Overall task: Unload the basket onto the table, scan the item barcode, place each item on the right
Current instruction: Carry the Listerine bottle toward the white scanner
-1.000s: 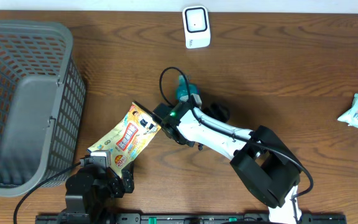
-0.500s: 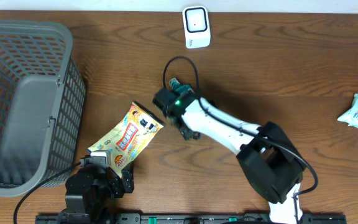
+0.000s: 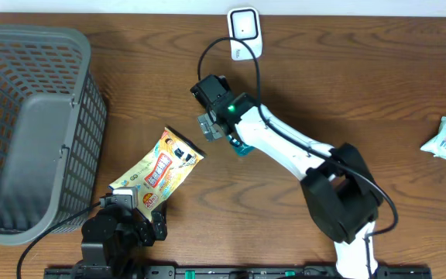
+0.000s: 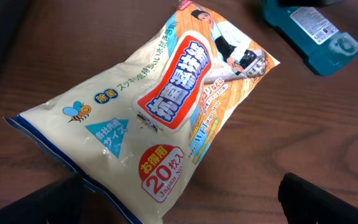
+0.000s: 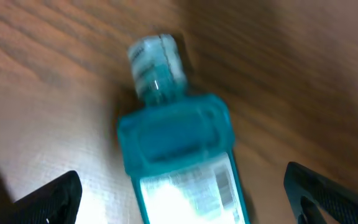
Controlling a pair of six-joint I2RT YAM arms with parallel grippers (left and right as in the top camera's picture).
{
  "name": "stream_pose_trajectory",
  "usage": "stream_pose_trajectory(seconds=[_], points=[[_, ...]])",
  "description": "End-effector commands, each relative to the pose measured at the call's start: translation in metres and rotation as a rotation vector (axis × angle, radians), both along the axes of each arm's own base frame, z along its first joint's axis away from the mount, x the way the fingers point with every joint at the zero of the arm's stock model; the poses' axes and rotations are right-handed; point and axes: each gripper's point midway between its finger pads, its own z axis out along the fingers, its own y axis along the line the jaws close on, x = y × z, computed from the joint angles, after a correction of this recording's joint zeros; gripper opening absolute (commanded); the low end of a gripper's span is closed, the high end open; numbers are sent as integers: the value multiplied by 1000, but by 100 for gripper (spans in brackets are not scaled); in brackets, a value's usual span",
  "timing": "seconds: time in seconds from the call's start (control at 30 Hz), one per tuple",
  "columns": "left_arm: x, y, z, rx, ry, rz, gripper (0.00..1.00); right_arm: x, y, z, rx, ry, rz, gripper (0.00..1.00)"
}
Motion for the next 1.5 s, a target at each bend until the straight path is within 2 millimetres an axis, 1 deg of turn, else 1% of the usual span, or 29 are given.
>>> stream_pose_trajectory(seconds=[0.0,0.03,0.13,0.23,0.33,0.4,0.5,0.7,0.8,0.83,0.93,1.07,1.13,1.23,1.4,1.47], points=[[-4,2,-7,9,31,7,100,15,1,-15,-71,-41,61,99],[-4,2,-7,9,31,7,99,19,1,-15,-75,-57,62,99],[-4,2,-7,9,31,7,100,37,9,-3,-76,-153,93,98],[-4,2,-7,9,31,7,99,47,21,5,-20,-204,99,90],[-4,2,-7,9,31,6,99,56,31,6,52,-218,112,85],[-4,2,-7,10,31,7,99,61,34,1,88,-213,119,83],[-4,2,-7,9,31,7,99,66,31,-12,88,-205,111,81],[-4,2,-7,9,31,7,99,57,36,-40,108,-123,145,78],[-4,2,-7,9,31,7,99,54,35,-51,96,-99,147,74],[-4,2,-7,9,31,7,99,53,35,-54,95,-89,149,67],[-4,2,-7,9,31,7,99,50,36,-55,102,-78,156,55],[-4,2,-7,9,31,6,99,51,35,-49,91,-63,154,35],[-4,2,-7,9,31,6,99,51,35,-44,82,-51,153,27],[-4,2,-7,9,31,6,99,51,35,-35,70,-35,153,20],[-4,2,-7,9,31,7,99,53,35,-14,64,-12,139,15],[-4,2,-7,9,31,6,99,47,36,-7,85,34,134,12]])
